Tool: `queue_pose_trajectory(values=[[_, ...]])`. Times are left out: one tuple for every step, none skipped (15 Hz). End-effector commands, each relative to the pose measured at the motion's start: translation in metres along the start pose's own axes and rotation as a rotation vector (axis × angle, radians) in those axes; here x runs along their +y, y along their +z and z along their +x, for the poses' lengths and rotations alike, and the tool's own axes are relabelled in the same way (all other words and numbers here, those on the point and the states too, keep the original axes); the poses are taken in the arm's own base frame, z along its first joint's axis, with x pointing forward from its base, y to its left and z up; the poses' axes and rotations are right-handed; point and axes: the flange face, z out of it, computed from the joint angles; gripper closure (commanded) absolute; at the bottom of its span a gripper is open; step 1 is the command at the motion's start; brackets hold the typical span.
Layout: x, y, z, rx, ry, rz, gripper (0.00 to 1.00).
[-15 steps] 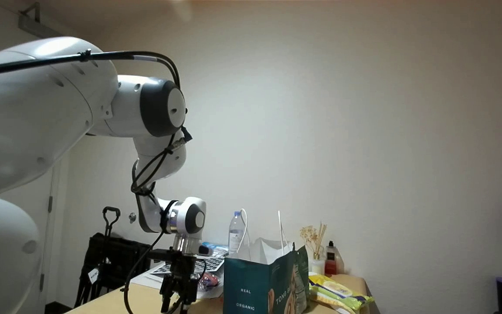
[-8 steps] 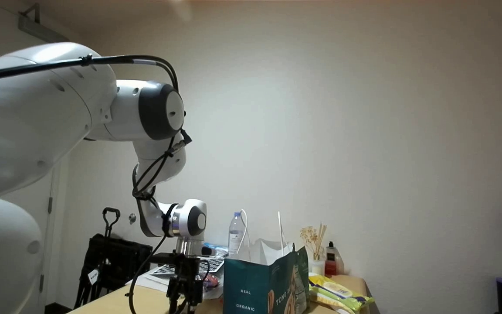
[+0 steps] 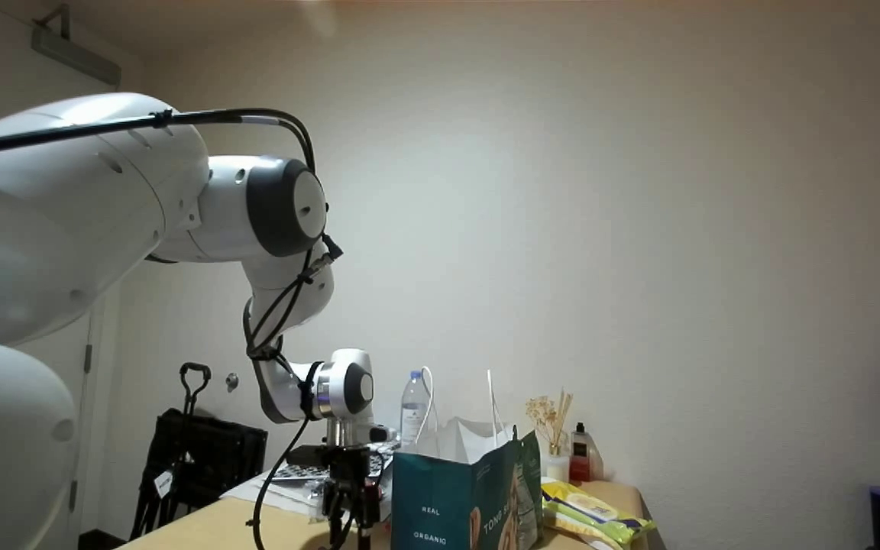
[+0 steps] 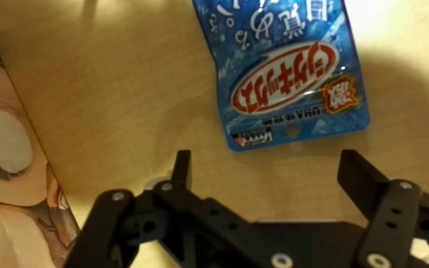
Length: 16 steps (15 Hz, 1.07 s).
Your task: Put the blue plastic inside the bag
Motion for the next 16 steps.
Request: queue_pose_trajectory(values=[[-0.004,-0.001,0.0,0.001,-0.004,0.001,0.0],[-0.008,0.0,-0.002,0.003,-0.01,0.0,0.0],[-0.009,0.001,-0.003,0.0,-0.011,-0.003,0.0],[-0.009,0.005,-0.004,-0.013,-0.003,-0.01,0.0],[-0.009,0.008,-0.005,-0.022,0.001,-0.013,0.0],[-0.01,0.014,-0.006,-0.036,0.003,-0.026,0.0],[-0.011,0.018,-0.008,-0.044,0.001,-0.037,0.0],[-0.012,0.022,-0.01,-0.05,-0.001,-0.05,0.0],[-0.014,0.023,-0.01,-0.049,-0.002,-0.053,0.07],[-0.016,0.023,-0.01,-0.049,0.0,-0.058,0.27],[-0.017,0.022,-0.01,-0.049,-0.002,-0.06,0.3],[-0.019,0.021,-0.009,-0.048,-0.001,-0.063,0.32],[-0.021,0.02,-0.008,-0.047,-0.001,-0.062,0.37],[-0.022,0.019,-0.008,-0.046,0.004,-0.06,0.44],[-0.023,0.018,-0.007,-0.043,0.007,-0.058,0.51],[-0.024,0.016,-0.007,-0.041,0.014,-0.053,0.58]])
